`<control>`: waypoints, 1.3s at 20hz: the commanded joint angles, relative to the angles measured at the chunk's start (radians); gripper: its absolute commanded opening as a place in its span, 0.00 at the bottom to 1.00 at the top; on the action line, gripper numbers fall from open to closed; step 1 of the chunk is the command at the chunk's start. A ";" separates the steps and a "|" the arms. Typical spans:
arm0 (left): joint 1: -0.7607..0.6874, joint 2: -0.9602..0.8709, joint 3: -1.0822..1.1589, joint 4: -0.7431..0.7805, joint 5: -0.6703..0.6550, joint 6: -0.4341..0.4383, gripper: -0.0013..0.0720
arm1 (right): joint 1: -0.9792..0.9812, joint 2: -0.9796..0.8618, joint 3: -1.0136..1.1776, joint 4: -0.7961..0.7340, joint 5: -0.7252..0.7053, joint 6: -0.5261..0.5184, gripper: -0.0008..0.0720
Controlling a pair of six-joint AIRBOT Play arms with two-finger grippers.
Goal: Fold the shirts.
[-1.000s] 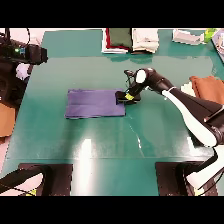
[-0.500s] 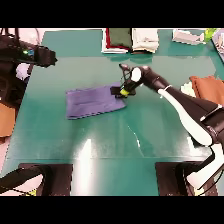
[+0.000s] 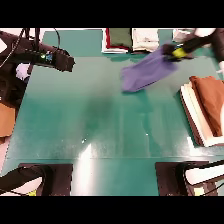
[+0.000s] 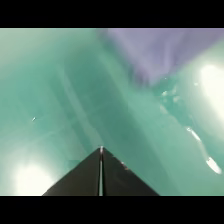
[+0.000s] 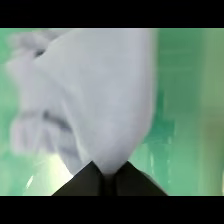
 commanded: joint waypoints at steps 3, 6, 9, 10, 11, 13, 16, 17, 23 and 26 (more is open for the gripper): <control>-0.011 0.000 0.000 -0.001 0.012 -0.004 0.05 | -0.331 0.062 0.030 -0.007 0.068 -0.047 0.04; -0.011 -0.001 0.000 -0.004 0.032 -0.030 0.05 | -0.410 0.063 0.030 -0.008 0.087 -0.077 0.04; -0.011 -0.001 0.000 -0.005 0.035 -0.030 0.05 | -0.443 0.063 0.039 -0.008 0.077 -0.081 0.04; -0.011 -0.001 0.000 -0.005 0.034 -0.030 0.05 | -0.452 0.064 0.053 -0.008 0.073 -0.081 0.04; -0.011 -0.001 0.000 -0.005 0.029 -0.030 0.05 | -0.461 0.063 0.084 -0.007 0.073 -0.081 0.04; -0.011 -0.001 0.000 -0.005 0.022 -0.030 0.05 | -0.475 0.066 0.162 -0.007 0.072 -0.082 0.04; -0.011 -0.001 0.000 -0.005 0.022 -0.030 0.05 | -0.494 0.137 0.165 -0.007 0.016 -0.092 0.04; -0.011 -0.001 0.000 -0.007 0.022 -0.030 0.05 | -0.499 0.179 0.126 -0.007 -0.023 -0.092 0.04; -0.011 -0.001 0.000 -0.008 0.022 -0.029 0.05 | -0.584 0.363 -0.010 -0.008 0.005 -0.126 0.04; -0.011 -0.001 0.000 -0.008 0.020 -0.028 0.05 | -0.650 0.465 -0.151 -0.011 0.060 -0.168 0.04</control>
